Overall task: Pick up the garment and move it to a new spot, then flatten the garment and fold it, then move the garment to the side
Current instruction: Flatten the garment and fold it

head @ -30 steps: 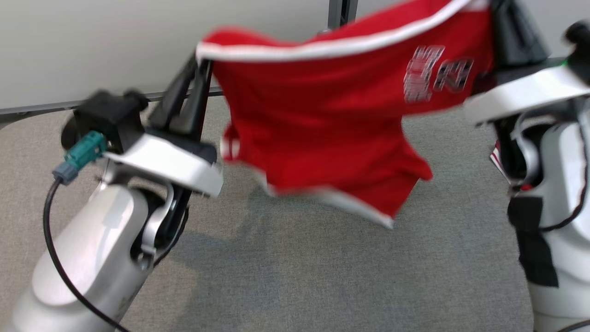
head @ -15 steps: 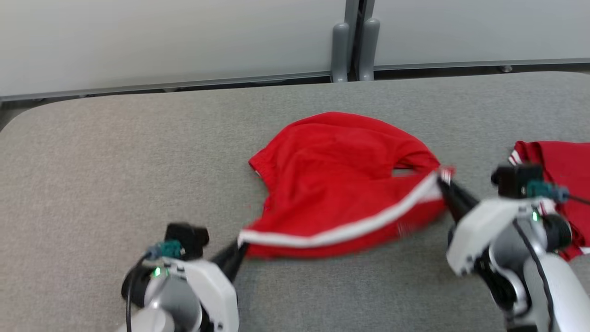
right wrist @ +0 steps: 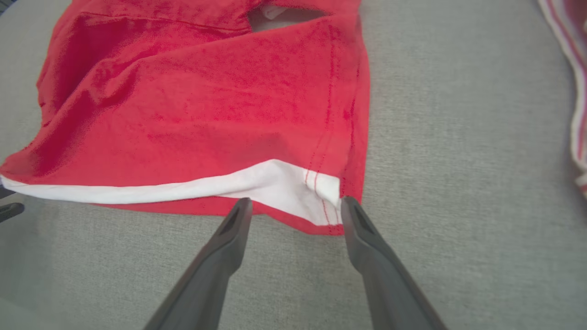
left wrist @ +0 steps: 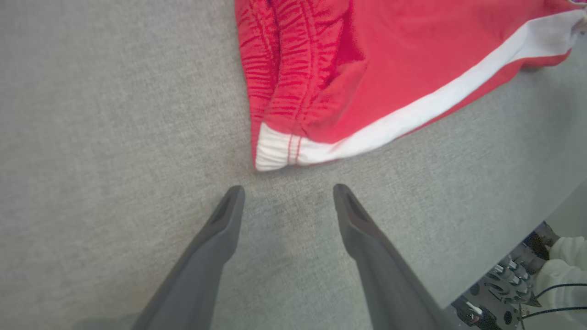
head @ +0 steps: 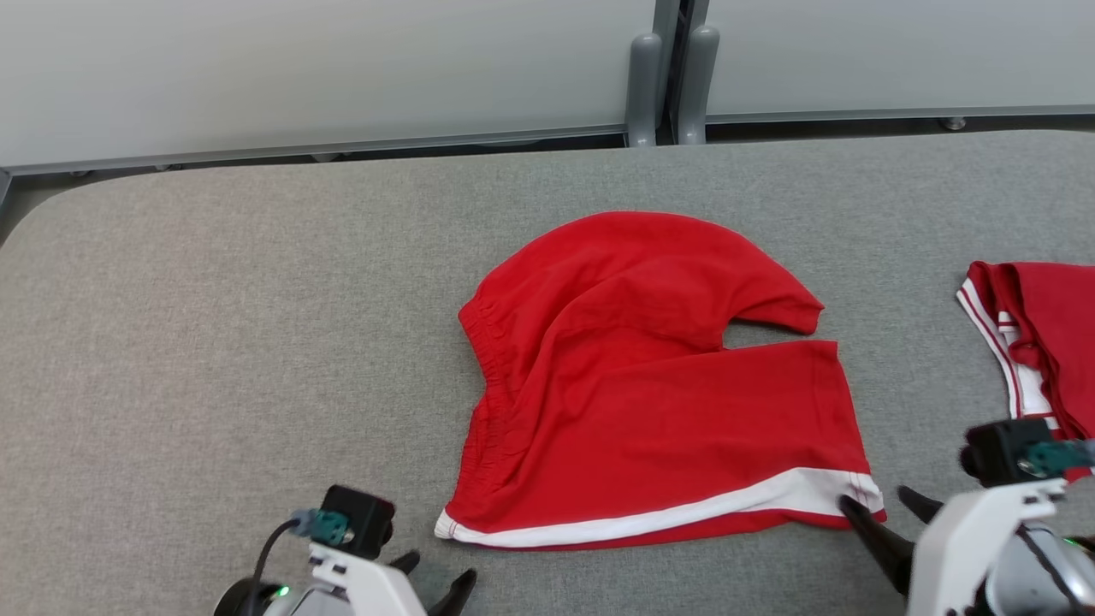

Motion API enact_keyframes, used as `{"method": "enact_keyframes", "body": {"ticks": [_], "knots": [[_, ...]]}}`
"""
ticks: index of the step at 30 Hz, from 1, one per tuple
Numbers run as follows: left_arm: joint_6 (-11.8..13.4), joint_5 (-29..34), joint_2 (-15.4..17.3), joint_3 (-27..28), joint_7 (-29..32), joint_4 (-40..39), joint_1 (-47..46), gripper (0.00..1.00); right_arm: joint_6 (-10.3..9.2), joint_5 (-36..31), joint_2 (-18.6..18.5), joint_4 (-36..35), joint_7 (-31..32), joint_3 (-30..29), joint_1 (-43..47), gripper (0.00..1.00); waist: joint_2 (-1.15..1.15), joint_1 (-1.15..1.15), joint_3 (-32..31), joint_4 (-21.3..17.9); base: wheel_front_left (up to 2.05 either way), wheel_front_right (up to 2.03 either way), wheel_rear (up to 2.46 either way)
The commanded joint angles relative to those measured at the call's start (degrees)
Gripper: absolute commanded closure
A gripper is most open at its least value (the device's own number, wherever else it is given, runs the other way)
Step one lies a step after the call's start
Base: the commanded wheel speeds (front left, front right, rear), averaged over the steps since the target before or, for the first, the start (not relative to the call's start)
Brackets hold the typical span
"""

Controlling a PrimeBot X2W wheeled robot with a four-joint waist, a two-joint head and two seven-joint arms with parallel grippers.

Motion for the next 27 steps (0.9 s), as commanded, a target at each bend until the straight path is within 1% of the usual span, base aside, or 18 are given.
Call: {"method": "enact_keyframes", "body": {"ticks": [1,3,6,7,8,10,13,17,19,24,27], "knots": [[1.3,-1.4,1.1,0.9,0.7,-1.0,1.7,0.0,0.03,-1.3,-0.2,-1.8,1.0,-2.1,2.0,0.0,0.0,0.0,-0.4,-0.3,0.0,0.0,0.0],[3.0,-2.7,2.0,2.0,1.3,-2.4,3.3,0.0,0.03,-2.7,0.1,-3.8,1.2,-4.0,2.9,0.0,0.0,0.0,-0.7,-0.5,0.0,0.0,0.0],[5.2,-3.9,2.6,5.4,-1.8,-5.0,5.1,0.0,0.03,-4.3,1.3,-5.6,-0.3,-5.5,3.9,0.0,0.0,0.0,-1.2,-0.7,0.0,0.0,0.0],[5.4,-3.6,2.7,6.6,-3.7,-5.6,5.3,0.0,0.03,-4.6,1.6,-5.8,-1.1,-5.5,3.9,0.0,0.0,0.0,-1.3,-0.8,0.0,0.0,0.0],[4.9,-2.6,3.1,7.2,-5.4,-5.8,5.0,0.0,0.03,-4.9,1.8,-5.8,-2.1,-5.6,3.8,0.0,0.0,0.0,-1.5,-0.7,0.0,0.0,0.0],[3.2,-0.8,3.4,7.0,-8.0,-5.0,3.7,0.0,0.03,-5.4,2.5,-5.1,-3.9,-5.0,3.6,0.0,0.0,0.0,-1.7,-0.8,0.0,0.0,0.0],[-0.3,2.0,4.1,4.3,-8.1,-2.5,1.8,0.0,0.03,-5.1,3.0,-3.5,-5.0,-3.1,3.2,0.0,0.0,0.0,-2.0,-1.1,0.0,0.0,0.0],[-5.9,3.8,3.6,1.0,-8.1,1.7,-1.1,0.0,0.03,-5.2,3.3,-1.8,-5.9,-1.7,2.6,0.0,0.0,0.0,-1.9,-1.5,0.0,0.0,0.0],[-8.0,3.1,2.7,0.5,-8.6,4.4,-1.8,0.0,0.03,-5.3,3.3,-1.3,-6.2,-1.3,2.2,0.0,0.0,0.0,-1.9,-1.7,0.0,0.0,0.0],[-11.0,1.9,1.4,0.2,-9.3,9.4,-3.0,0.0,0.03,-4.9,3.0,-0.3,-6.7,-0.8,1.4,0.0,0.0,0.0,-1.7,-2.2,0.0,0.0,0.0],[-12.7,0.4,0.8,0.4,-9.9,11.2,-3.2,0.17,0.03,-4.8,2.9,0.1,-7.0,-0.7,1.0,0.0,0.0,0.0,-1.6,-2.3,0.0,0.0,0.0]]}}
